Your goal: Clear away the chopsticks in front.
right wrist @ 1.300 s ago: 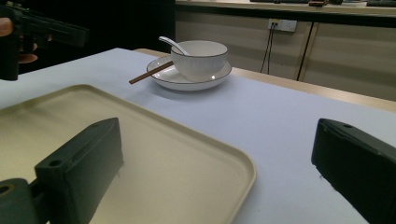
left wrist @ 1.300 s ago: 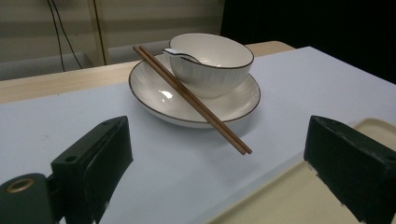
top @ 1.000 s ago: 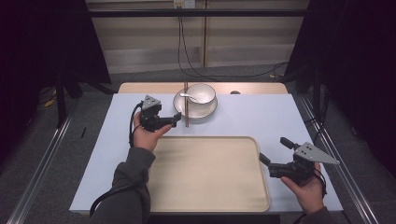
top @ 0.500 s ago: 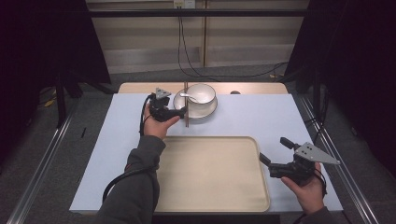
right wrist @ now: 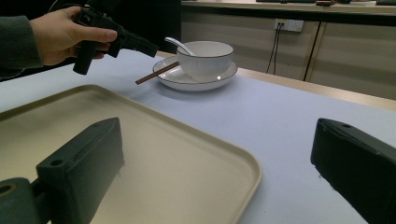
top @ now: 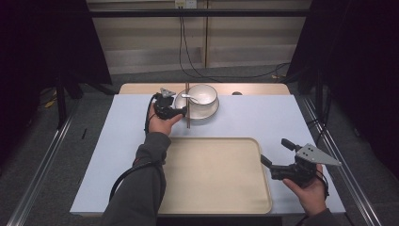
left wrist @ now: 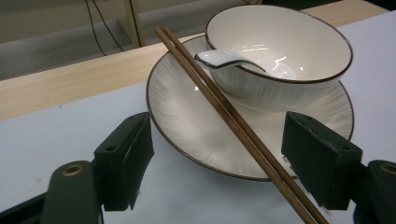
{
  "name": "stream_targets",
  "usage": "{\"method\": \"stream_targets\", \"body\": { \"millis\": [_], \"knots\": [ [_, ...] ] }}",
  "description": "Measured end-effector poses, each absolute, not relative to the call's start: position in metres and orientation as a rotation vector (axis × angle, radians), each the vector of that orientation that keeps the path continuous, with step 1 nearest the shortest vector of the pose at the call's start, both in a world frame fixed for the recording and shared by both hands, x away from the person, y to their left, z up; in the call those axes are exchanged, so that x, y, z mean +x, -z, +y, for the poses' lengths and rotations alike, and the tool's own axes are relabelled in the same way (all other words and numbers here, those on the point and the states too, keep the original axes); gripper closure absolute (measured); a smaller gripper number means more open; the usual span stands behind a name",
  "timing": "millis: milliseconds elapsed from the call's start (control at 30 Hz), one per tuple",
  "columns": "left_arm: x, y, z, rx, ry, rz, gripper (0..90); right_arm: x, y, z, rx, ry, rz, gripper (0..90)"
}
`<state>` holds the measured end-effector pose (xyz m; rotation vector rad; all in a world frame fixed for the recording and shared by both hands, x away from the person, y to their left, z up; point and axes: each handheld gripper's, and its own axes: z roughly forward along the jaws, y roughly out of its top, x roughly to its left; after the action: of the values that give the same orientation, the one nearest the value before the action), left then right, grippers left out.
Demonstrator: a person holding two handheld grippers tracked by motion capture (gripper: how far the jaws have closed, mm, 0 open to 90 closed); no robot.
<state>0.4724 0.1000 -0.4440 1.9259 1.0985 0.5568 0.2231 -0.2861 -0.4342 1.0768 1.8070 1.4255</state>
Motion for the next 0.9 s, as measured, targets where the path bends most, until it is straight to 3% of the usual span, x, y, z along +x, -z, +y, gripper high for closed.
{"method": "stream_targets", "body": {
  "millis": [633, 900],
  "knots": [
    [0.494, 0.458, 0.088, 1.889, -0.517, 1.219, 47.9, 0.224, 0.435, -0.285, 1.074, -1.429, 1.816, 2.8],
    [0.497, 0.463, 0.083, 1.897, -0.528, 1.231, 53.3, 0.224, 0.435, -0.285, 1.070, -1.424, 1.820, 3.6]
  ]
}}
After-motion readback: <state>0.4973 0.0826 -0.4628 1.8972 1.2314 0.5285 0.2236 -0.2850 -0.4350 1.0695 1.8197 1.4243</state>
